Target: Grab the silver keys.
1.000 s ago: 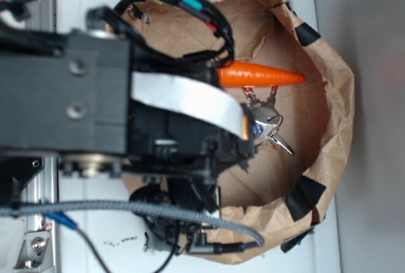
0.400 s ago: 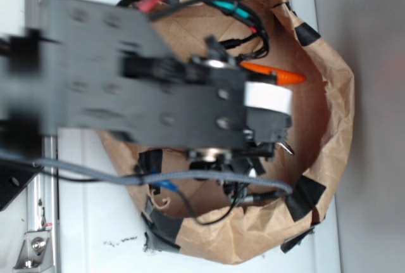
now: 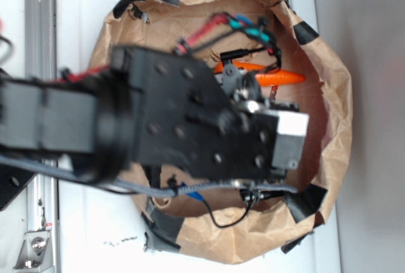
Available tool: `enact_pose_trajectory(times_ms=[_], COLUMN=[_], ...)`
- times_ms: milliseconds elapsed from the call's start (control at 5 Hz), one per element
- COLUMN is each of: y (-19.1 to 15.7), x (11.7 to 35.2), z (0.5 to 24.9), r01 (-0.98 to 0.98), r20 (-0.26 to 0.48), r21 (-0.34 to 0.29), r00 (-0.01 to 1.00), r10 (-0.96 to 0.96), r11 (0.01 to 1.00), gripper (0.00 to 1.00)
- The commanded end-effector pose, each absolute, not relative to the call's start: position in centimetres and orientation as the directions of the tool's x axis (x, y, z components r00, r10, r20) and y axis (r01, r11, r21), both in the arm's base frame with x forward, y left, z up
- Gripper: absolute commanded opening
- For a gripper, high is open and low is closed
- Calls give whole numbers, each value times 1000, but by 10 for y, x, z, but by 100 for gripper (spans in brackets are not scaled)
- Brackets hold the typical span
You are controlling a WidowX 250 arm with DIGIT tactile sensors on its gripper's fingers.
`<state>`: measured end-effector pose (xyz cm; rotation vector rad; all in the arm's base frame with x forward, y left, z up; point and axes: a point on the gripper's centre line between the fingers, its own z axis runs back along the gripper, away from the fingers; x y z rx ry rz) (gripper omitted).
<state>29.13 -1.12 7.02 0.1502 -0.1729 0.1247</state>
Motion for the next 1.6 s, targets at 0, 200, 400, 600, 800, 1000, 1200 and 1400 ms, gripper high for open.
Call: enact_pose_trajectory(times_ms=[0, 200, 400, 600, 800, 1000, 1200, 1400], y=[-25, -22, -23, -25, -32, -42, -41, -36], x=[306, 310, 310, 312, 313, 315, 322, 324], z=[78, 79, 77, 76, 77, 76, 72, 67], r01=[-148, -178, -183, -191, -245, -258, -286, -308], r20=[240, 244, 249, 251, 275, 314, 331, 344], r21=[111, 86, 87, 86, -13, -36, -27, 9], r00=[964, 958, 956, 954, 931, 914, 902, 895], r10=[118, 152, 157, 164, 239, 256, 278, 286], r11=[983, 980, 979, 978, 969, 965, 958, 951], gripper=[100, 100, 100, 100, 100, 100, 100, 100])
